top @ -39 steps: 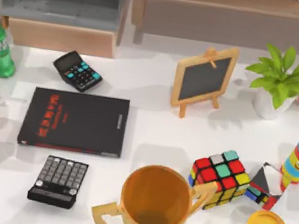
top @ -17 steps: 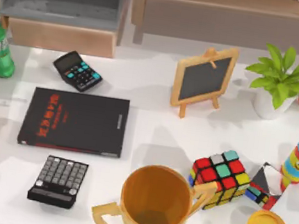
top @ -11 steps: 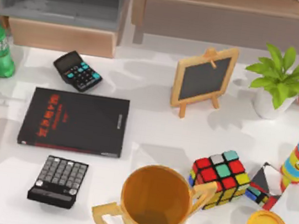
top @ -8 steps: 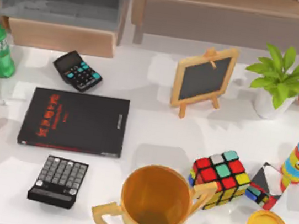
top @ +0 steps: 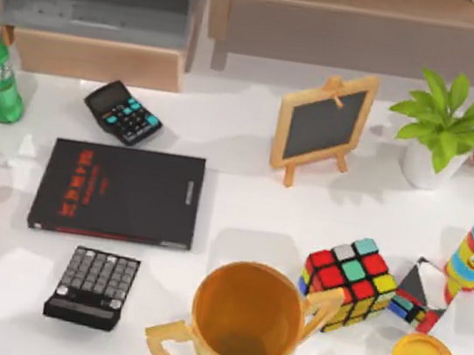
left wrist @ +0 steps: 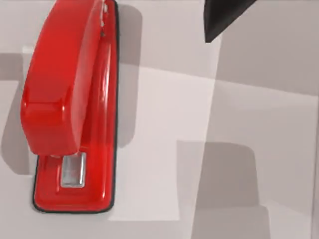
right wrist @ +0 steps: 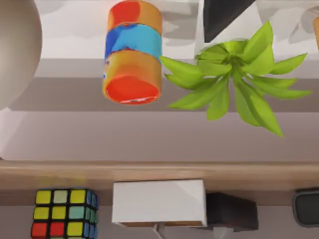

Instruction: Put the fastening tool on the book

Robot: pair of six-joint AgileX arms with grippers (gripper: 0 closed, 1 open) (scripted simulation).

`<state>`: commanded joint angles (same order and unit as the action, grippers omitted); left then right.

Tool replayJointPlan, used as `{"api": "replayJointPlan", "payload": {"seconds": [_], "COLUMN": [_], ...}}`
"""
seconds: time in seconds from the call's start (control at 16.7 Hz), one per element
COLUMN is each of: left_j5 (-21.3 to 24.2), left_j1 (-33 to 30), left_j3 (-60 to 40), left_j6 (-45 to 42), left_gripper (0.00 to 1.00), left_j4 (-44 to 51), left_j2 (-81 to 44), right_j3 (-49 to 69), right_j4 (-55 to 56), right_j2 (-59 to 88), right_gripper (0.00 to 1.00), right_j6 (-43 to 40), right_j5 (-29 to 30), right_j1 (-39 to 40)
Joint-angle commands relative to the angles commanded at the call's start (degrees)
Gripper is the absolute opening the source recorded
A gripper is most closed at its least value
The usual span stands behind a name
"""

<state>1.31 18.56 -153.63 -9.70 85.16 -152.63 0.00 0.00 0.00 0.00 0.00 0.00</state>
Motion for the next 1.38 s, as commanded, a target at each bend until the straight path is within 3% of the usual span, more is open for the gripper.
{"api": "replayJointPlan", "payload": {"seconds": [0.42,0.96,1.38], "left_j5": [0.04,-0.39,-0.02], "left_j1": [-0.04,0.66,-0.07], "left_j3": [-0.15,11.91,13.82], "left_j6": [0.03,-0.65,0.07], "left_gripper": [1.00,1.00,1.00], "left_j4": [0.00,-7.78,-12.57], "left_j2": [-0.60,3.69,1.18], "right_j3": [0.00,0.00,0.00], "right_j4": [0.00,0.00,0.00], "right_j2": [0.00,0.00,0.00], "right_gripper": [1.00,1.00,1.00], "right_j6": [0.00,0.00,0.00], "right_j5": [0.00,0.00,0.00], "right_j1": [0.00,0.00,0.00]}}
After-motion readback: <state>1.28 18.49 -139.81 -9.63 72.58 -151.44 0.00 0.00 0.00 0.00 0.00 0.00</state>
